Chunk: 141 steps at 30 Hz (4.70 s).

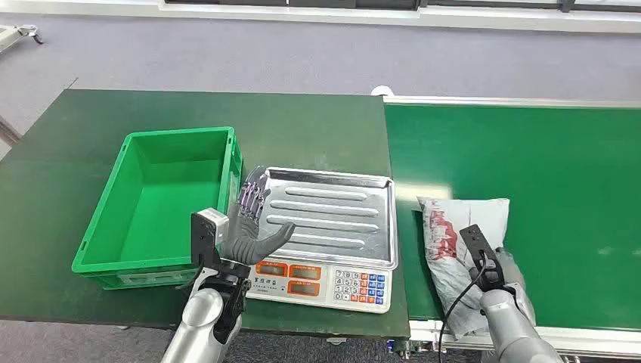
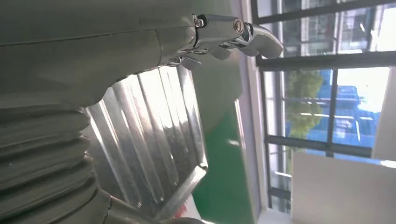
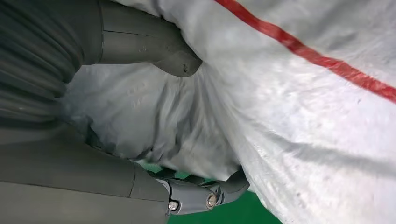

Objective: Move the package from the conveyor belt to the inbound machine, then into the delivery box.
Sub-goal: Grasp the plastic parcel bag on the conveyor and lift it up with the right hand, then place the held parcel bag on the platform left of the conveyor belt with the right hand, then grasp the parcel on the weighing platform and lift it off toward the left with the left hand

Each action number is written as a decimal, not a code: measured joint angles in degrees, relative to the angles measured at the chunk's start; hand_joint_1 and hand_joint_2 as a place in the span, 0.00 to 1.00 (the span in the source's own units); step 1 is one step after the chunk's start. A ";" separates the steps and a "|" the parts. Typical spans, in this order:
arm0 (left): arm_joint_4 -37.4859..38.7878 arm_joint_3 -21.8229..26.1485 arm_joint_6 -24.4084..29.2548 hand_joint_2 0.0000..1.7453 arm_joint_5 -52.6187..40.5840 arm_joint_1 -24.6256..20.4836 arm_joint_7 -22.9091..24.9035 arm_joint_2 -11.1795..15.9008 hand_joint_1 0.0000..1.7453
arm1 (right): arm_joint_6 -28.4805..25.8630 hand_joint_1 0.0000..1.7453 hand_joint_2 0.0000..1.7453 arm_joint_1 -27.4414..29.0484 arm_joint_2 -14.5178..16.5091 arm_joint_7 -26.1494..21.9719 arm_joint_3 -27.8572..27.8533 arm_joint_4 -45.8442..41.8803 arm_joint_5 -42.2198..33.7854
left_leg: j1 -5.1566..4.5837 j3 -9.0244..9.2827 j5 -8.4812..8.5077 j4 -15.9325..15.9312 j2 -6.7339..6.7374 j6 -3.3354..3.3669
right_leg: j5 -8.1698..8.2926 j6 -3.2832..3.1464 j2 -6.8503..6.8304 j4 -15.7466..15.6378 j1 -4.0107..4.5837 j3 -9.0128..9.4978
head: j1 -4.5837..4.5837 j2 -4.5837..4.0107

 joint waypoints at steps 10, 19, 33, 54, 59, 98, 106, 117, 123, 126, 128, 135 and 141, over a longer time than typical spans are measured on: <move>1.15 -1.50 -0.30 1.00 0.02 -2.92 -1.05 -1.10 0.00 | 7.67 1.00 1.00 -0.85 4.28 -14.07 -5.08 0.23 -8.24 | 0.49 1.15 -0.38 0.00 0.93 -0.23 | -0.14 -0.30 0.98 -0.03 0.43 0.82 | -0.01 0.00; 2.96 -1.68 -0.39 1.00 -0.19 -2.73 -2.53 -0.94 0.00 | 11.92 1.00 1.00 -0.63 5.45 -25.98 -8.88 0.24 -18.21 | 0.38 0.40 0.16 0.00 -0.04 -0.39 | 0.00 -0.35 0.08 0.04 0.32 -0.15 | -0.01 0.00; 2.35 -0.40 0.85 1.00 -1.62 -0.27 -3.30 0.16 0.00 | 3.22 1.00 1.00 1.84 6.01 -34.63 -1.81 -14.49 -32.47 | 0.10 -0.72 0.59 -0.03 -1.16 -0.27 | -0.03 -0.33 -1.13 0.13 0.06 -0.94 | 0.00 0.00; 0.45 0.91 1.38 1.00 -2.98 1.53 -4.26 0.69 0.00 | -5.01 1.00 1.00 12.95 5.16 -26.30 20.02 -68.49 -35.90 | -0.12 -1.03 0.70 -0.03 -1.44 -0.16 | -0.04 -0.24 -1.40 0.16 -0.16 -1.18 | 0.00 0.00; 0.46 0.91 1.38 1.00 -3.05 0.92 -4.25 0.57 0.00 | -2.61 1.00 1.00 11.74 5.22 -25.36 26.22 -66.35 -35.91 | -0.12 -1.05 0.73 -0.04 -1.44 -0.15 | -0.03 -0.24 -1.40 0.25 -0.15 -1.22 | -0.01 0.00; 4.80 -1.70 0.61 1.00 -17.63 -6.83 -2.86 2.65 0.00 | 34.20 0.00 1.00 18.82 3.08 -28.68 21.92 -45.96 -64.03 | -0.32 -1.12 0.85 -0.02 -1.52 -0.09 | 0.03 -0.14 -1.51 0.30 -0.35 -1.35 | -0.01 0.00; 10.16 -6.88 -4.59 1.00 -24.64 -11.96 -3.15 2.36 0.00 | 37.93 0.00 1.00 16.18 3.60 -28.12 18.89 -41.80 -63.28 | -0.33 -1.12 0.89 -0.02 -1.52 -0.05 | 0.05 -0.11 -1.53 0.30 -0.35 -1.35 | 0.00 0.00; 37.63 -23.49 -22.04 1.00 -45.02 -29.77 -6.86 3.89 0.00 | 41.12 0.00 1.00 12.66 4.67 -27.25 18.25 -39.74 -63.76 | -0.36 -1.06 1.02 -0.02 -1.62 0.00 | 0.14 -0.02 -1.59 0.31 -0.39 -1.19 | -0.02 0.00; 46.08 -31.38 -23.84 1.00 -48.06 -37.32 -9.80 4.41 1.00 | 39.84 0.00 1.00 12.48 4.65 -27.21 18.25 -40.55 -63.89 | -0.38 -0.70 1.02 -0.02 -1.81 0.04 | 0.09 0.02 -1.81 0.30 -0.41 -0.73 | -0.01 0.00; 47.65 -32.79 -23.89 1.00 -47.57 -38.98 -12.08 4.42 1.00 | 39.81 0.00 1.00 13.05 4.46 -27.38 18.25 -41.17 -64.66 | -0.39 -0.63 1.04 -0.02 -1.80 0.06 | 0.12 0.04 -1.81 0.29 -0.42 -0.67 | -0.02 0.00; 48.24 -33.21 -23.94 1.00 -46.98 -39.75 -13.08 4.40 1.00 | 39.90 0.00 1.00 13.58 4.23 -27.55 18.26 -41.51 -65.12 | -0.39 -0.62 1.08 -0.02 -1.81 0.07 | 0.16 0.05 -1.82 0.29 -0.42 -0.65 | -0.01 0.00; 48.27 -33.43 -19.68 1.00 -42.73 -40.93 -15.22 4.45 1.00 | 39.35 0.00 1.00 15.72 3.54 -28.00 18.25 -42.27 -65.63 | -0.39 -0.60 1.13 -0.02 -1.81 0.04 | 0.19 0.03 -1.79 0.30 -0.41 -0.69 | -0.01 0.00; 41.43 -33.13 -16.85 1.00 -38.06 -41.19 -13.40 6.44 1.00 | 39.33 0.00 1.00 17.38 3.07 -28.37 18.25 -42.58 -66.34 | -0.39 -0.83 1.19 -0.02 -1.80 -0.02 | 0.23 0.01 -1.78 0.31 -0.42 -0.96 | -0.01 0.00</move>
